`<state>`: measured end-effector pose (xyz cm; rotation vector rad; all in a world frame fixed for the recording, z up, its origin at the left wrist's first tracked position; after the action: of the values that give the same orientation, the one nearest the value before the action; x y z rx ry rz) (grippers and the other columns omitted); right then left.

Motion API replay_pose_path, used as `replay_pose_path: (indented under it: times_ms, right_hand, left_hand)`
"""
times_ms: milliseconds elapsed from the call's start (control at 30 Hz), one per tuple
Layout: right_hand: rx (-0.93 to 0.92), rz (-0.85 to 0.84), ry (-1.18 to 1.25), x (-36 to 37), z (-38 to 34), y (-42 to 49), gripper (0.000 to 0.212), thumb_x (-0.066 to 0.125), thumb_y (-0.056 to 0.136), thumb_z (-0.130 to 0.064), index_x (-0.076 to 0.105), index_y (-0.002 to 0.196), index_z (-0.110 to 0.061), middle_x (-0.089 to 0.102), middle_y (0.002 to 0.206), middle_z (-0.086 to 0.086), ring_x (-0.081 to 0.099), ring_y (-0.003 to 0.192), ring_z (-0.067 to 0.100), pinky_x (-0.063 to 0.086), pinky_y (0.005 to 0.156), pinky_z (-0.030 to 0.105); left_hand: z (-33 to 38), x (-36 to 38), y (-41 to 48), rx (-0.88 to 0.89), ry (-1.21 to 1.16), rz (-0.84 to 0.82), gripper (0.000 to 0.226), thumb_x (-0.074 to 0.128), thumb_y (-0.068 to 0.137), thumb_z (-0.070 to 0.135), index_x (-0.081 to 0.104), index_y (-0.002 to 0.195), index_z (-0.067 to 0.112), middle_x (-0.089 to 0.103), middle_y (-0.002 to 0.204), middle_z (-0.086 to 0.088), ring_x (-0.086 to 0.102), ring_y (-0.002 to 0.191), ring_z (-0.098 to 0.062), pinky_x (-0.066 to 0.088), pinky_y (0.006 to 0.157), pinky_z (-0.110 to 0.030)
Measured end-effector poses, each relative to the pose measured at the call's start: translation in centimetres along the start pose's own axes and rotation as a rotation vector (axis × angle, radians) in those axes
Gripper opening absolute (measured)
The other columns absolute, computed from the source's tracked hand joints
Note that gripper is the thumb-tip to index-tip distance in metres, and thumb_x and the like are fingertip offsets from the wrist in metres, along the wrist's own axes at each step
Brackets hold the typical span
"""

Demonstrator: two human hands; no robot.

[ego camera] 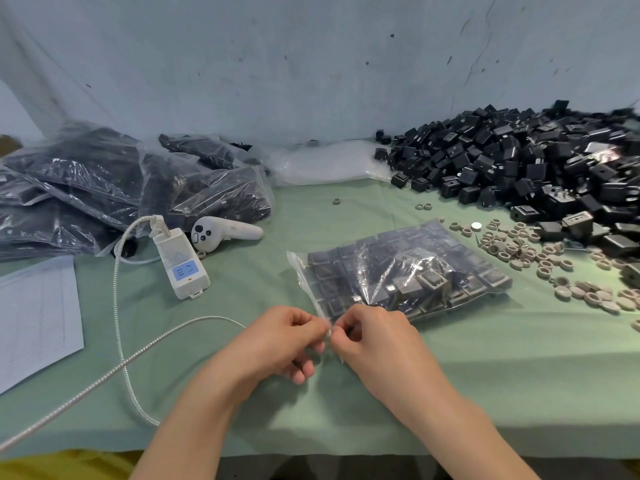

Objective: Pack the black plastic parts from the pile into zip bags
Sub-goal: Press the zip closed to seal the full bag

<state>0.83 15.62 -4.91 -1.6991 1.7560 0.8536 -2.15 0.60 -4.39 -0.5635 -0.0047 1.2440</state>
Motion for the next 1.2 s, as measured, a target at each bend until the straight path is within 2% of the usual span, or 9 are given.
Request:
replay_pose_path:
  times_ms: [233, 433, 600, 800, 933, 1067, 1200]
  right_hand:
    - [-0.002, 0.014, 0.002, 0.3, 0.1, 0.1, 0.019, 0.050, 0.087, -0.047, 0.058, 0.082, -0.030, 0.064, 0.076, -0.009, 0.058, 0.077, 0.011, 0.040, 0.059, 0.027]
    - [0.005, 0.013, 0.008, 0.3, 0.1, 0.1, 0.019, 0.050, 0.087, -0.045, 0.060, 0.084, -0.029, 0.065, 0.080, -0.008, 0.059, 0.079, 0.013, 0.045, 0.063, 0.031]
    - [0.014, 0.014, 0.011, 0.1, 0.0, 0.1, 0.019, 0.051, 0.085, -0.044, 0.059, 0.080, -0.028, 0.064, 0.075, -0.008, 0.058, 0.076, 0.011, 0.046, 0.062, 0.031]
    - [0.013, 0.019, 0.011, 0.2, 0.1, 0.1, 0.019, 0.051, 0.086, -0.045, 0.058, 0.081, -0.029, 0.064, 0.076, -0.008, 0.058, 0.076, 0.012, 0.048, 0.065, 0.032]
    - [-0.014, 0.012, -0.034, 0.2, 0.0, -0.1, 0.018, 0.049, 0.087, -0.046, 0.054, 0.080, -0.030, 0.062, 0.073, -0.009, 0.058, 0.074, 0.013, 0.041, 0.059, 0.030]
    - [-0.062, 0.042, -0.092, 0.3, -0.2, -0.3, 0.019, 0.046, 0.090, -0.049, 0.050, 0.082, -0.033, 0.059, 0.072, -0.009, 0.057, 0.075, 0.016, 0.036, 0.060, 0.031]
    - [-0.105, 0.051, -0.154, 0.6, -0.5, -0.4, 0.016, 0.045, 0.092, -0.050, 0.047, 0.087, -0.034, 0.053, 0.070, -0.011, 0.052, 0.071, 0.014, 0.035, 0.061, 0.030]
  left_hand:
    - [0.4, 0.5, 0.3, -0.032, 0.094, 0.056, 0.022, 0.053, 0.097, 0.020, 0.059, 0.079, 0.007, 0.060, 0.053, 0.009, 0.055, 0.039, -0.017, 0.043, 0.038, -0.021]
    - [0.4, 0.5, 0.2, -0.032, 0.099, 0.048, 0.022, 0.050, 0.098, 0.016, 0.057, 0.078, 0.008, 0.062, 0.057, 0.007, 0.055, 0.038, -0.015, 0.042, 0.037, -0.021]
    - [0.5, 0.4, 0.1, -0.047, 0.099, 0.016, 0.023, 0.047, 0.099, 0.014, 0.055, 0.078, 0.009, 0.061, 0.048, 0.006, 0.052, 0.033, -0.012, 0.040, 0.036, -0.018]
    - [0.5, 0.3, 0.1, -0.050, 0.094, 0.009, 0.023, 0.046, 0.098, 0.014, 0.055, 0.078, 0.009, 0.061, 0.047, 0.006, 0.052, 0.033, -0.012, 0.040, 0.037, -0.018]
    - [0.3, 0.4, 0.3, -0.036, 0.057, 0.073, 0.021, 0.048, 0.095, 0.013, 0.057, 0.077, 0.009, 0.062, 0.053, 0.007, 0.055, 0.037, -0.015, 0.042, 0.038, -0.019]
    - [0.4, 0.5, 0.8, -0.021, 0.060, 0.133, 0.020, 0.050, 0.094, 0.016, 0.061, 0.080, 0.008, 0.062, 0.054, 0.007, 0.057, 0.039, -0.016, 0.042, 0.037, -0.020]
    - [0.1, 0.1, 1.2, -0.005, 0.077, 0.215, 0.023, 0.051, 0.094, 0.016, 0.061, 0.075, 0.007, 0.064, 0.059, 0.001, 0.058, 0.041, -0.020, 0.041, 0.038, -0.022]
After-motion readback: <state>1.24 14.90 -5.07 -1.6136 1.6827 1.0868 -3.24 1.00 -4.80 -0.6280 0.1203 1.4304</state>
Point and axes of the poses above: each hand's wrist, its own y-axis towards the middle knuckle, its own x-axis out of the palm, z = x × y, the point moved 2 cm from there along y, towards the middle knuckle
